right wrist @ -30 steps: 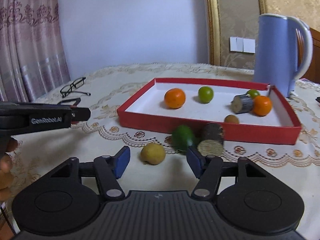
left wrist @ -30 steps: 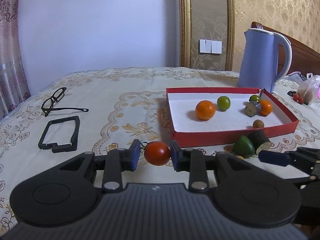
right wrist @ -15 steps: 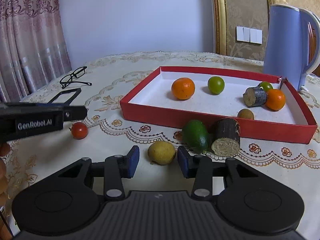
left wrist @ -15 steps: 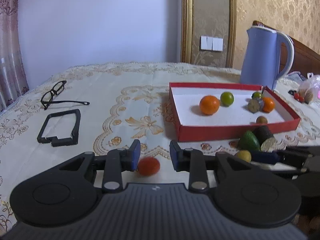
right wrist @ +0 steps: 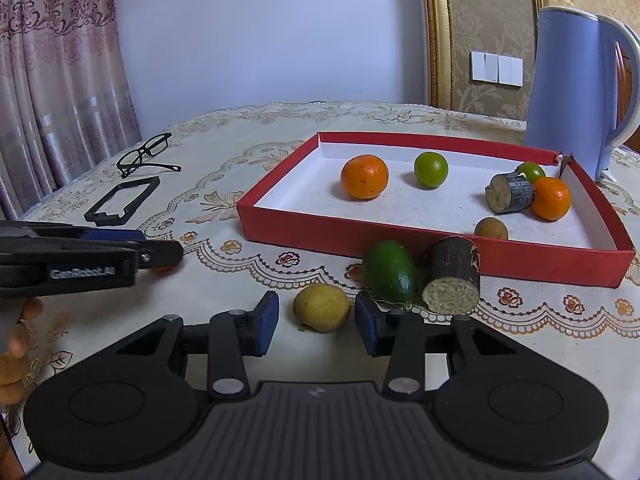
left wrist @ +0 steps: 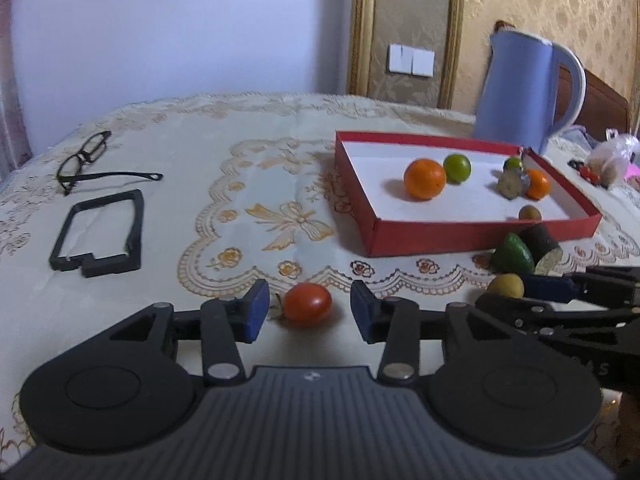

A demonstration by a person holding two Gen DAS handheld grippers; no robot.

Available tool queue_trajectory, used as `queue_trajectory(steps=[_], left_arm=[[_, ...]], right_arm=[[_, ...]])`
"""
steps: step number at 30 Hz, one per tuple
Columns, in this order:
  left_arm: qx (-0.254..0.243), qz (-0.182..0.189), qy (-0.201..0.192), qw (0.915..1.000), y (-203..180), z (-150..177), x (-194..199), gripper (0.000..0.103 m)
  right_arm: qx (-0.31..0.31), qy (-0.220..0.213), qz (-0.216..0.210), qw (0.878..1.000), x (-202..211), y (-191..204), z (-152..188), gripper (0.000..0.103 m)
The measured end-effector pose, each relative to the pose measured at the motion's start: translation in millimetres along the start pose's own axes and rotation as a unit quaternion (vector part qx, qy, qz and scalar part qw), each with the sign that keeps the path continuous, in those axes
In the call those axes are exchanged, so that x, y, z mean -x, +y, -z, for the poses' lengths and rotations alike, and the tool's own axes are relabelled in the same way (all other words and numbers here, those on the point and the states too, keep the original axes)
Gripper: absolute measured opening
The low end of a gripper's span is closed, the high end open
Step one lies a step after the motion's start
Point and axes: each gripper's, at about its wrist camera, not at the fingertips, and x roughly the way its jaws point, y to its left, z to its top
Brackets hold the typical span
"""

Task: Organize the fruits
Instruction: 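Carry the red tomato toward the tray with the left tool while the right tool approaches the pale yellow fruit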

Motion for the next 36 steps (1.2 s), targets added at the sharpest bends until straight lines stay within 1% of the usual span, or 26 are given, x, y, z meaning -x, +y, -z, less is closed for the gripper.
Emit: queue_trajectory(steps=[1, 3, 5, 10, 11, 12, 15, 21, 30, 33, 36], left_arm=[[0.001, 0.003, 0.006, 1.0, 1, 0, -3, 0.035], [0.008, 0.006, 0.015, 0.9998, 4, 1, -8, 0.031], [0.016, 0.01, 0.013, 0.9997, 7, 1, -7, 0.025], [0.018, 0.011, 0.012, 0.9997, 6, 1, -5, 0.025], [0.019, 0.011, 0.012, 0.9997, 6, 1, -5, 0.025], [0.02, 0.012, 0.011, 0.9997, 5, 0, -4, 0.025], [0.017, 0.009, 0.006, 0.9998, 3, 0, 1, 0.025], [0.007, 0.0, -0.01, 0.9999, -2, -6, 13, 0.025], [-0.016, 0.022, -0.034, 0.9991, -27, -21, 30, 0.025], [-0.024, 0.035, -0.038, 0.9984, -41, -29, 31, 0.025], [-0.038, 0.046, -0.044, 0.9973, -59, -37, 30, 0.025]], right_arm=[[0.0, 0.0, 0.0, 1.0, 0, 0, 0, 0.041], [-0.001, 0.0, -0.001, 1.0, 0, 0, 0, 0.041], [-0.002, 0.0, -0.002, 1.0, 0, -1, 0, 0.041], [-0.005, 0.0, -0.005, 1.0, 0, -2, 0, 0.041], [-0.005, 0.0, -0.006, 1.0, 0, -2, 0, 0.04], [-0.006, 0.0, -0.006, 1.0, 0, -2, 0, 0.034], [-0.01, 0.001, -0.005, 1.0, -1, -4, 0, 0.031], [-0.017, 0.002, -0.006, 1.0, 1, -5, 0, 0.03], [-0.019, -0.029, -0.007, 0.999, 27, -11, -3, 0.03], [-0.022, -0.042, 0.001, 0.999, 40, -20, -3, 0.03], [-0.03, -0.056, 0.018, 0.998, 51, -33, -3, 0.03]])
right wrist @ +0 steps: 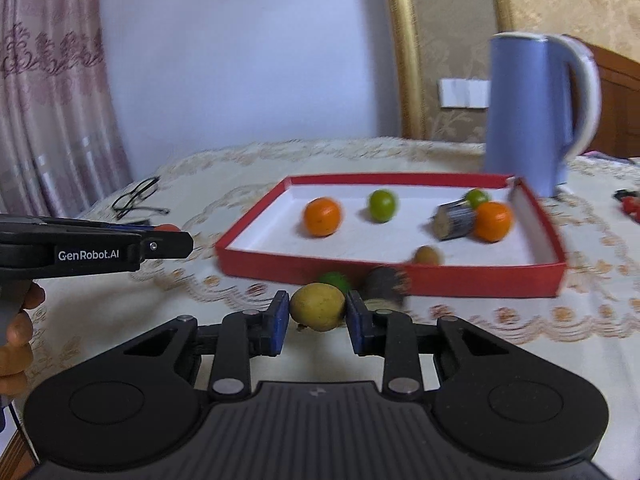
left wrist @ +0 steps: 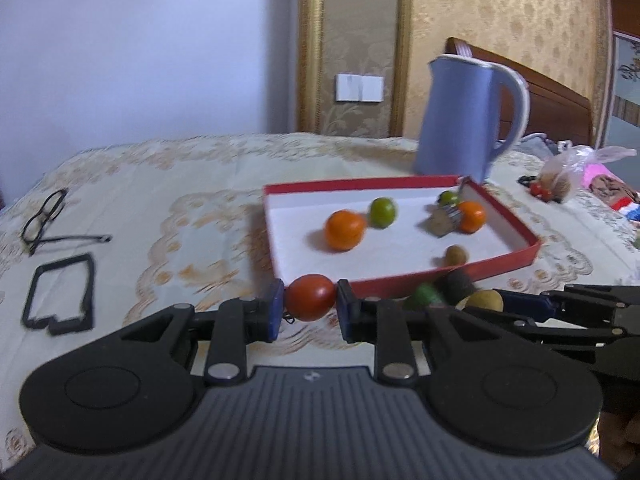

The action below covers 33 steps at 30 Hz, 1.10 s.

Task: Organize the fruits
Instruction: 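Carry the red tomato toward the tray with the left tool while the right tool approaches the pale yellow fruit, then lower the tomato into the tray and open the left tool while the right tool holds the yellow fruit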

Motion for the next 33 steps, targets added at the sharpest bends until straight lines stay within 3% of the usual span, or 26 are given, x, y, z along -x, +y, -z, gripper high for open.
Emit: queue_trajectory(steps=[11, 23, 33], left_arm=[[-0.038, 0.025, -0.011, 0.9989, -61, -30, -30, 0.025], [-0.067, -0.001, 0.027, 0.9974, -91, -53, -106, 0.025], [-0.092, -0.02, 0.033, 0.995, -105, -64, -143, 0.025]], right_arm=[[-0.049, -0.04, 0.059, 0.996, 31, -55, -3, 0.03], [-0.066, -0.05, 0.069, 0.994, 44, -74, 0, 0.03], [-0.069, -0.047, 0.069, 0.994, 44, -78, 3, 0.03]])
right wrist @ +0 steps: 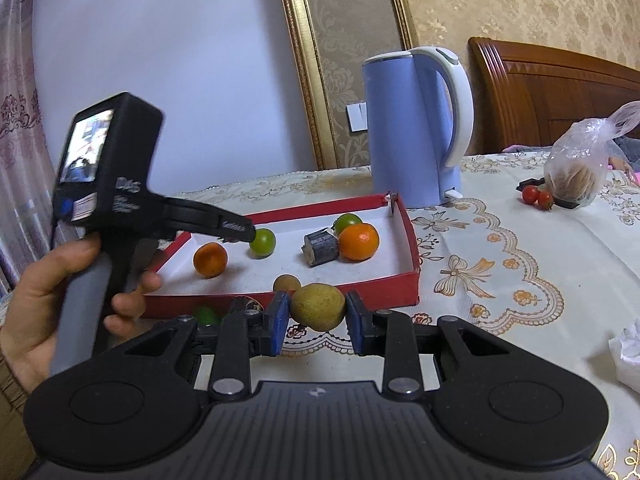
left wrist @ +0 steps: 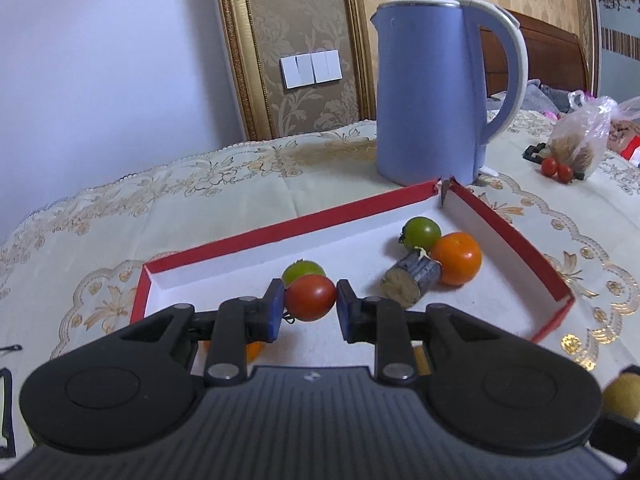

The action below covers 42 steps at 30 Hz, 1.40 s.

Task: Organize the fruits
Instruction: 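Lower the tomato into the tray and open the left tool while the right tool holds the yellow fruit, then withdraw the open left tool from the tray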

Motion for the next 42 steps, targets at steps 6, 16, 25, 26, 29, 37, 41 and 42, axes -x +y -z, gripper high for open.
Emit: queue_trajectory(steps=[6, 16, 25, 26, 29, 37, 41, 42], left_arm=[[-0.015, -0.004, 0.007, 0.9998, -5, -9, -20, 0.026], [-0.026, -0.003, 0.025, 0.9993, -18, -19, -49, 0.028], [-0.025, -0.001, 0.021, 0.9995, -20, -17, -47, 0.039], [-0.026, -0.002, 0.021, 0.9994, -21, -17, -47, 0.039], [-0.026, -0.001, 0.022, 0.9994, -20, -16, -46, 0.039], [-0.019, -0.022, 0.007, 0.9996, -15, -15, -35, 0.059], [-0.016, -0.031, -0.002, 0.9994, -12, -15, -25, 0.068], [-0.016, -0.035, -0.003, 0.9992, -12, -15, -23, 0.073]], right_arm=[[0.0, 0.002, 0.003, 1.0, 0, 0, 0, 0.03], [0.0, 0.008, 0.009, 1.0, -1, -3, 1, 0.03], [0.0, 0.01, 0.011, 1.0, -1, -1, 0, 0.03], [0.001, 0.01, 0.01, 1.0, -1, 0, 0, 0.03], [0.002, 0.011, 0.009, 1.0, -2, 1, 0, 0.03], [0.004, 0.014, 0.011, 1.0, -4, 3, -1, 0.03], [0.008, 0.014, 0.009, 1.0, -5, 7, -1, 0.03], [0.009, 0.014, 0.009, 1.0, -5, 8, -1, 0.03]])
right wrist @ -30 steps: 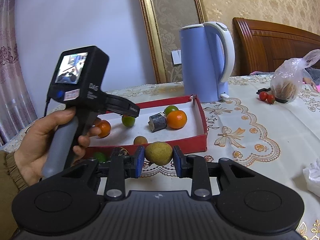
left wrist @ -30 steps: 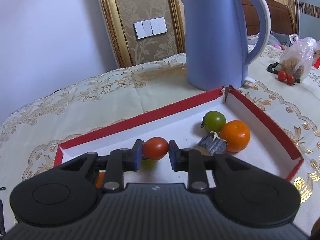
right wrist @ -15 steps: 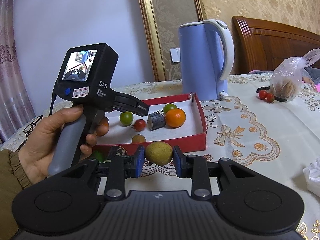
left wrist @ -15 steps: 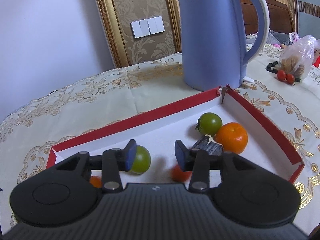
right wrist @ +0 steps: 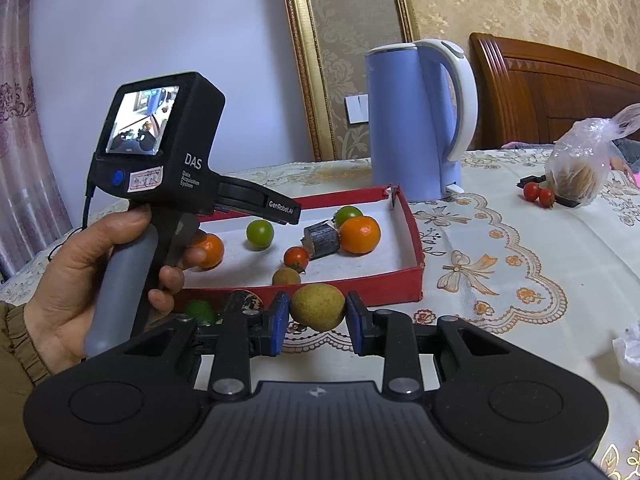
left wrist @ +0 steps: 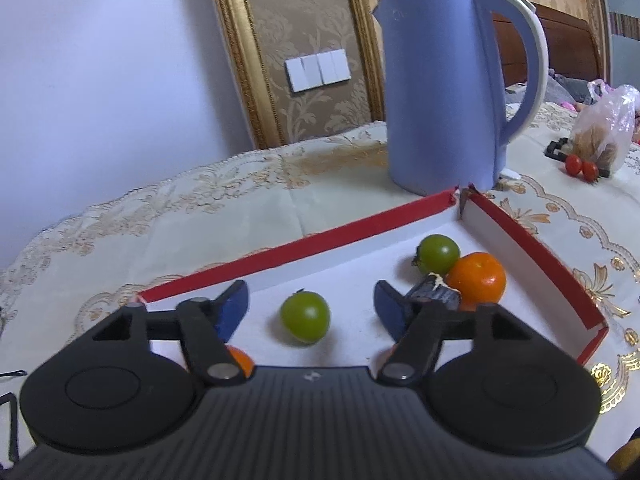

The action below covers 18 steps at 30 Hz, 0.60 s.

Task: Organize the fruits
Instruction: 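Withdraw the open left tool from the tray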

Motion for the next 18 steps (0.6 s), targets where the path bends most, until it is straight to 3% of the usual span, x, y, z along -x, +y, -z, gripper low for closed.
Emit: queue_trajectory(steps=[3, 7, 12, 18], left_arm=[[-0.001, -0.015, -0.004, 0.9999, 2, 2, 5, 0.076], [0.01, -0.029, 0.001, 0.9995, 7, 4, 10, 0.09], [0.019, -0.046, 0.002, 0.9988, 16, 9, 17, 0.099], [0.042, -0.047, 0.022, 0.9978, 26, 18, 27, 0.103]], right_arm=[[0.003, 0.001, -0.002, 1.0, -1, 3, 0, 0.03], [0.005, 0.0, -0.003, 1.0, -2, 7, -1, 0.03], [0.008, -0.002, -0.004, 1.0, -2, 10, -2, 0.03], [0.01, -0.005, -0.006, 1.0, -4, 12, -4, 0.03]])
